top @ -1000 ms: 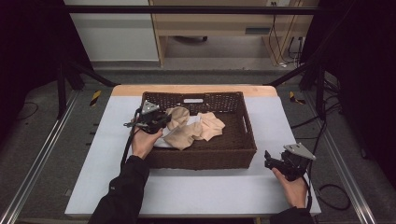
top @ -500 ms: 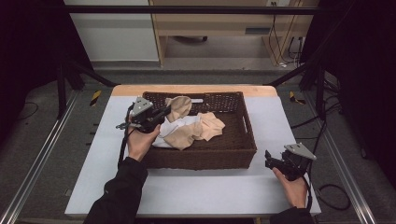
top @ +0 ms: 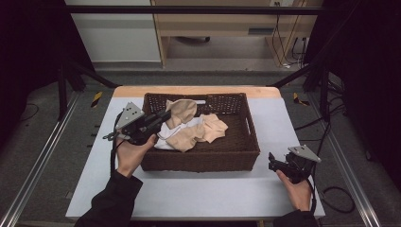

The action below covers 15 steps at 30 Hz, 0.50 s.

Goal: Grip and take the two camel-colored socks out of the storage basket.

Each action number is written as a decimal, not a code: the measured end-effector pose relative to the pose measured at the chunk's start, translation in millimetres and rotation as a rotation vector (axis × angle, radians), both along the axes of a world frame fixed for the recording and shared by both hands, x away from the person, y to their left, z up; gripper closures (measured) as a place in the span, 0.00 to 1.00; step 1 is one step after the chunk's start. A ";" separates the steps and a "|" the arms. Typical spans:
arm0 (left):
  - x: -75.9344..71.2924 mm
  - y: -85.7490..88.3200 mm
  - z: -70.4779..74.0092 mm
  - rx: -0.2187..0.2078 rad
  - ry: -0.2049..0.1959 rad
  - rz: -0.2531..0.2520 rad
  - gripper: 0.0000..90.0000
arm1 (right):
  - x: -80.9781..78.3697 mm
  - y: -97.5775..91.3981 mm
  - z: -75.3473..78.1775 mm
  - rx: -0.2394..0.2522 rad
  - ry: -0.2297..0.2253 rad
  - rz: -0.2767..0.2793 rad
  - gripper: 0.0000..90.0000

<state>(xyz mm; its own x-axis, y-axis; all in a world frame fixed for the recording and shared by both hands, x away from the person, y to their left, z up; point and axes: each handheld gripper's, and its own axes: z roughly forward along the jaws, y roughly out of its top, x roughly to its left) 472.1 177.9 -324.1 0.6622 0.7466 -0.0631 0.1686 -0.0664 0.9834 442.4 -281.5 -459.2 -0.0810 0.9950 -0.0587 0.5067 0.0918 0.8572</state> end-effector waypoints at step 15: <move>-56.3 13.3 -8.9 0.008 -0.009 -0.096 0.95 | -1.4 -1.0 0.6 0.003 -0.003 -0.002 0.05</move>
